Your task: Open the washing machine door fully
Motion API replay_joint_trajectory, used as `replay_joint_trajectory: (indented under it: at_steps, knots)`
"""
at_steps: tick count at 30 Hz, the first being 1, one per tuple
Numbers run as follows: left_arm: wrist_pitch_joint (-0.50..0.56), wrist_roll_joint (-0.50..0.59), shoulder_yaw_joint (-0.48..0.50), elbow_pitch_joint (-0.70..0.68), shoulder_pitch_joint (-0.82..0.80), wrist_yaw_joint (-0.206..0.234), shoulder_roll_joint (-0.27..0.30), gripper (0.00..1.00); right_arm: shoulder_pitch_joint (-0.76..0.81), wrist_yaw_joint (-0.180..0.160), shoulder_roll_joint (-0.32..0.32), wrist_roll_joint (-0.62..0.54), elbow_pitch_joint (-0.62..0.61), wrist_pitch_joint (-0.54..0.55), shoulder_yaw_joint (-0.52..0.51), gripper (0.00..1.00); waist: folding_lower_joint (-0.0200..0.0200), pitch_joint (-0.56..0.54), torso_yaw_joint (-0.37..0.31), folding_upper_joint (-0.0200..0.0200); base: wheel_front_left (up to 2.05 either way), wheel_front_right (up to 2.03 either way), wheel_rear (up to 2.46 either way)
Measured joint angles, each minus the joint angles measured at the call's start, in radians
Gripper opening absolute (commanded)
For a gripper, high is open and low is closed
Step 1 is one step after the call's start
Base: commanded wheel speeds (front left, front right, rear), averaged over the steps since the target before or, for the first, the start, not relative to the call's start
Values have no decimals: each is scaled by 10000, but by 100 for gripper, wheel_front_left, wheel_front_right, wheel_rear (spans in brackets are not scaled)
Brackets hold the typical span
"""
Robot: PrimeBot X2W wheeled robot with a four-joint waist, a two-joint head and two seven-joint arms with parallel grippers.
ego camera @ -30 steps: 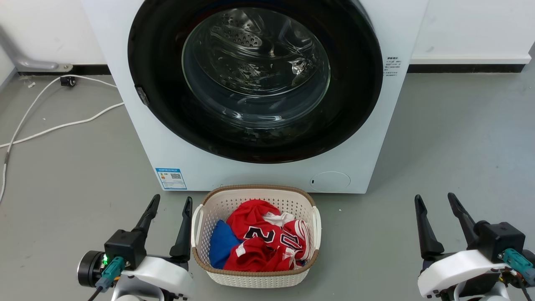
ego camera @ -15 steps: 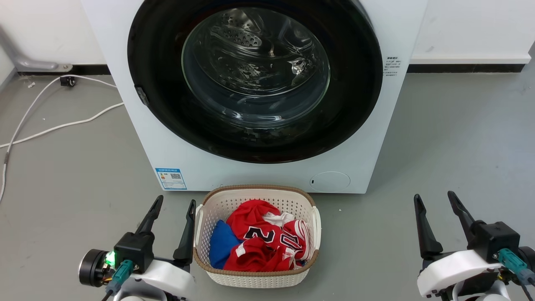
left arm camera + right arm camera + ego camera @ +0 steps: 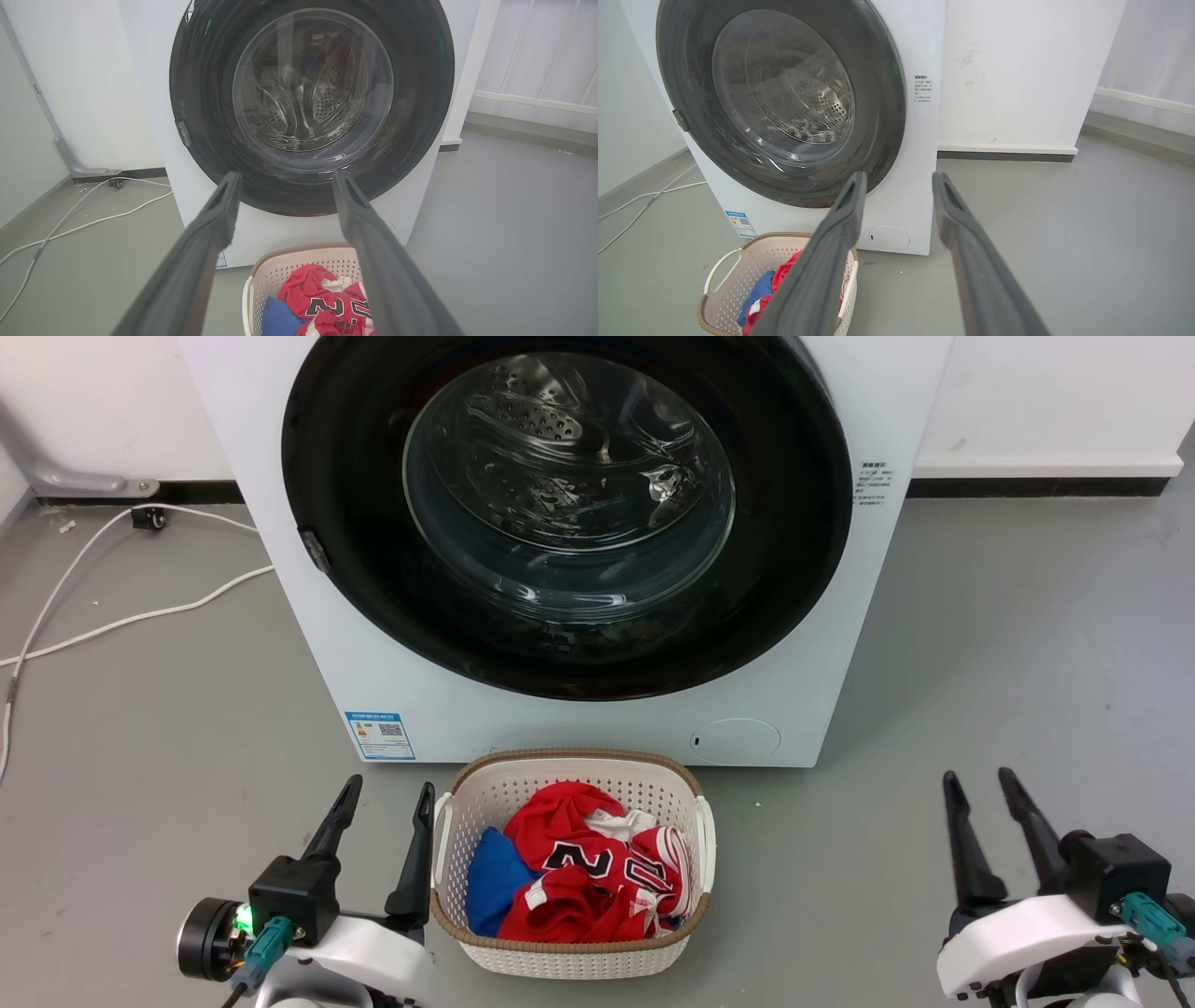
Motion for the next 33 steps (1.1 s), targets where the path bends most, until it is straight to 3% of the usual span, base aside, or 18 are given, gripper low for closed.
replay_joint_trajectory:
  at_steps: [9, 13, 23, 28, 33]
  knots:
    - [0, -79, 109, 65, 0, -27, -82, 100, -3, 0, 0, 546, 127, -6, -69, 0, 0, -17, -9, 0, 0, 0, 0]
    - [0, -107, 171, 63, 0, -29, -123, 100, -76, 0, 2, 3147, 330, -102, -232, 0, 0, -23, -11, 0, 0, 0, 0]
    - [0, -151, 360, -46, 0, -44, -282, 100, -1091, -4, 13, 12602, 1551, -33, -955, 0, 0, 24, -35, 0, 0, 0, 0]
    - [0, -96, 399, -148, -5, -82, -337, 100, -2119, -4, -31, 14427, 2311, 639, -1743, 0, 0, 196, -74, 0, 0, 0, 0]
    - [0, -176, 410, -441, -309, -117, -416, 100, -3693, -4, -846, 15141, 3505, 1578, -2084, 0, 0, 648, -54, 0, 0, 0, 0]
